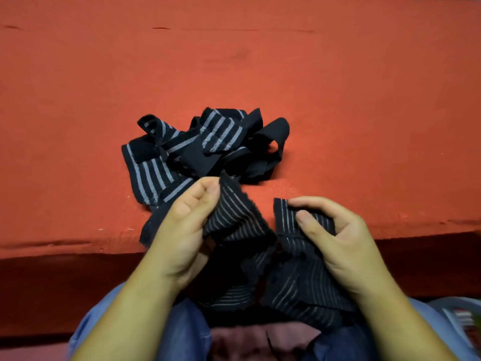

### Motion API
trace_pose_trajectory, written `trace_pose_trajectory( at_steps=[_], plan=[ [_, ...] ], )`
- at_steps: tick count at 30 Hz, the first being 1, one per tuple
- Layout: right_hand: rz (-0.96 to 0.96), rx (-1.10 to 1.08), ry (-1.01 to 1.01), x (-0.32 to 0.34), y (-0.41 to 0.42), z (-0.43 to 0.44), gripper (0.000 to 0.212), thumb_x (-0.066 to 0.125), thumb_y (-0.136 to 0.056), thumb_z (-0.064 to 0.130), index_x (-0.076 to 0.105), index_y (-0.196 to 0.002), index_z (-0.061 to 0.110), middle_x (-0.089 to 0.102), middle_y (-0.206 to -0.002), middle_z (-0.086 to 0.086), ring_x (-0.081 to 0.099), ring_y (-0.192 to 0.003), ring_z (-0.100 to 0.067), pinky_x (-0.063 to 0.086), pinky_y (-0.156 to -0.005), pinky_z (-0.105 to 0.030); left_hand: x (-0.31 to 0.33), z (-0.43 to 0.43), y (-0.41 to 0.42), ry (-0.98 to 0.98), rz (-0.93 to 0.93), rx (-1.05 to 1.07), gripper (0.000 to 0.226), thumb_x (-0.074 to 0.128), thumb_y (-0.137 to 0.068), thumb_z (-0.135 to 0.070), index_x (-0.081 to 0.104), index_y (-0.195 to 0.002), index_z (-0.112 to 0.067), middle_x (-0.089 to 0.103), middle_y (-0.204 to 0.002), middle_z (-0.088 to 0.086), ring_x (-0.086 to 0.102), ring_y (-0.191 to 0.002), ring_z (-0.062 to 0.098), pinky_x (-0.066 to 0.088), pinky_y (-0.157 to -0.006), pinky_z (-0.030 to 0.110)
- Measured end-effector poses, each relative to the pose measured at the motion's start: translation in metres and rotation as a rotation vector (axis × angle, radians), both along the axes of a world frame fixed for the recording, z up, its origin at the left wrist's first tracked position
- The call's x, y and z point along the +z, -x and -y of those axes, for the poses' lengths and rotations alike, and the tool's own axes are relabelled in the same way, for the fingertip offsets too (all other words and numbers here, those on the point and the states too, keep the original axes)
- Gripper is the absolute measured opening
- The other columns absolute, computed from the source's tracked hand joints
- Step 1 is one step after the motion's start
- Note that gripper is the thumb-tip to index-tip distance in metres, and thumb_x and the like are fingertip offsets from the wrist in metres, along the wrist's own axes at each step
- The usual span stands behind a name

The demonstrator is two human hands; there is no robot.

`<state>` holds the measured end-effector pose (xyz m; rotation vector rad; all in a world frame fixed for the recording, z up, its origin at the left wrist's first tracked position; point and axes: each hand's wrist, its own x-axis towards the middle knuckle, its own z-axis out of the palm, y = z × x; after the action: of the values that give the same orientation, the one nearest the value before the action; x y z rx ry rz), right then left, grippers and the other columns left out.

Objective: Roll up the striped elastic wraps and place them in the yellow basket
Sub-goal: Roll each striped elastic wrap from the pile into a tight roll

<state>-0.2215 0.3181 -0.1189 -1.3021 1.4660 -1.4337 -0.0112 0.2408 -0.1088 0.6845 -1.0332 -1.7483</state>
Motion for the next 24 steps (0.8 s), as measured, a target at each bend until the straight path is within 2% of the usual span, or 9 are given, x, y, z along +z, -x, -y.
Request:
trace_pose_trajectory(
  at_steps=[4, 6, 8, 11, 16, 18, 21, 22, 24],
  plan=[
    [-0.011, 0.145, -0.055, -0.008, -0.007, -0.001, 0.052, 0.067, -0.077, 0.08, 0.078, -0.109, 0.04, 0.08, -0.11, 0.009, 0.074, -0.106, -0.01, 0.056, -0.09, -0.023, -0.007, -0.002, 0.007, 0.186, 0.241, -0.038, 0.014, 0.067, -0.09, -0.04, 0.07, -0.089, -0.027, 0.065, -0.083, 0.002, 0.059, -0.075, 0.012, 0.051, -0.069, 0.022],
    [-0.013, 0.172, -0.062, -0.009, -0.012, -0.001, 0.056, 0.064, -0.076, 0.084, 0.08, -0.104, 0.037, 0.08, -0.107, 0.008, 0.074, -0.105, -0.01, 0.054, -0.092, -0.022, -0.008, -0.004, 0.009, 0.218, 0.292, -0.039, 0.008, 0.067, -0.092, -0.037, 0.07, -0.087, -0.031, 0.062, -0.078, 0.001, 0.055, -0.071, 0.013, 0.048, -0.064, 0.022],
    [0.033, 0.129, -0.033, -0.009, -0.011, 0.001, 0.041, 0.068, -0.084, 0.071, 0.081, -0.097, 0.035, 0.08, -0.103, 0.004, 0.074, -0.101, -0.01, 0.054, -0.089, -0.022, -0.007, -0.005, 0.01, 0.184, 0.247, -0.029, 0.008, 0.069, -0.091, -0.035, 0.072, -0.085, -0.031, 0.063, -0.079, 0.004, 0.056, -0.07, 0.014, 0.048, -0.064, 0.024],
    [0.144, 0.026, 0.016, -0.006, -0.004, 0.004, 0.01, 0.074, -0.092, 0.036, 0.081, -0.097, 0.031, 0.08, -0.103, 0.001, 0.074, -0.094, -0.01, 0.055, -0.084, -0.023, -0.001, -0.005, 0.007, 0.048, 0.064, -0.03, 0.01, 0.07, -0.09, -0.03, 0.075, -0.084, -0.023, 0.072, -0.081, 0.003, 0.067, -0.069, 0.01, 0.057, -0.066, 0.021],
    [0.321, -0.153, 0.073, -0.008, 0.003, 0.009, 0.023, 0.065, -0.088, 0.029, 0.075, -0.109, 0.025, 0.079, -0.098, 0.004, 0.071, -0.083, -0.008, 0.058, -0.072, -0.02, 0.006, -0.007, 0.0, 0.015, 0.072, -0.147, 0.009, 0.073, -0.08, -0.031, 0.078, -0.073, -0.028, 0.065, -0.062, -0.006, 0.061, -0.053, 0.003, 0.05, -0.053, 0.014],
    [0.324, -0.219, 0.1, -0.01, 0.005, 0.011, 0.024, 0.064, -0.091, 0.029, 0.073, -0.113, 0.026, 0.079, -0.103, 0.005, 0.072, -0.09, -0.009, 0.058, -0.078, -0.023, 0.004, -0.007, 0.0, 0.068, 0.179, -0.203, 0.009, 0.078, -0.087, -0.025, 0.079, -0.079, -0.03, 0.065, -0.065, -0.005, 0.06, -0.055, 0.004, 0.049, -0.055, 0.015],
    [0.322, -0.265, 0.114, -0.013, 0.008, 0.011, 0.023, 0.066, -0.094, 0.029, 0.073, -0.116, 0.029, 0.078, -0.113, -0.002, 0.072, -0.099, -0.017, 0.057, -0.092, -0.038, -0.003, -0.005, 0.0, 0.131, 0.308, -0.283, 0.019, 0.075, -0.087, -0.04, 0.078, -0.101, -0.027, 0.056, -0.07, 0.015, 0.048, -0.062, 0.023, 0.04, -0.056, 0.03],
    [0.316, -0.278, 0.113, -0.015, 0.008, 0.011, 0.022, 0.066, -0.095, 0.028, 0.073, -0.117, 0.029, 0.078, -0.114, -0.003, 0.072, -0.101, -0.019, 0.057, -0.095, -0.042, -0.004, -0.006, 0.001, 0.141, 0.353, -0.309, 0.027, 0.077, -0.088, -0.044, 0.076, -0.107, -0.026, 0.051, -0.067, 0.016, 0.04, -0.06, 0.024, 0.031, -0.055, 0.032],
    [0.243, -0.311, 0.109, -0.016, 0.009, 0.011, 0.02, 0.066, -0.1, 0.022, 0.072, -0.117, 0.029, 0.077, -0.116, -0.003, 0.072, -0.104, -0.02, 0.056, -0.1, -0.048, -0.006, -0.007, 0.002, 0.155, 0.382, -0.313, 0.025, 0.078, -0.09, -0.041, 0.075, -0.109, -0.025, 0.038, -0.051, 0.01, 0.028, -0.047, 0.014, 0.021, -0.047, 0.023]
  ],
)
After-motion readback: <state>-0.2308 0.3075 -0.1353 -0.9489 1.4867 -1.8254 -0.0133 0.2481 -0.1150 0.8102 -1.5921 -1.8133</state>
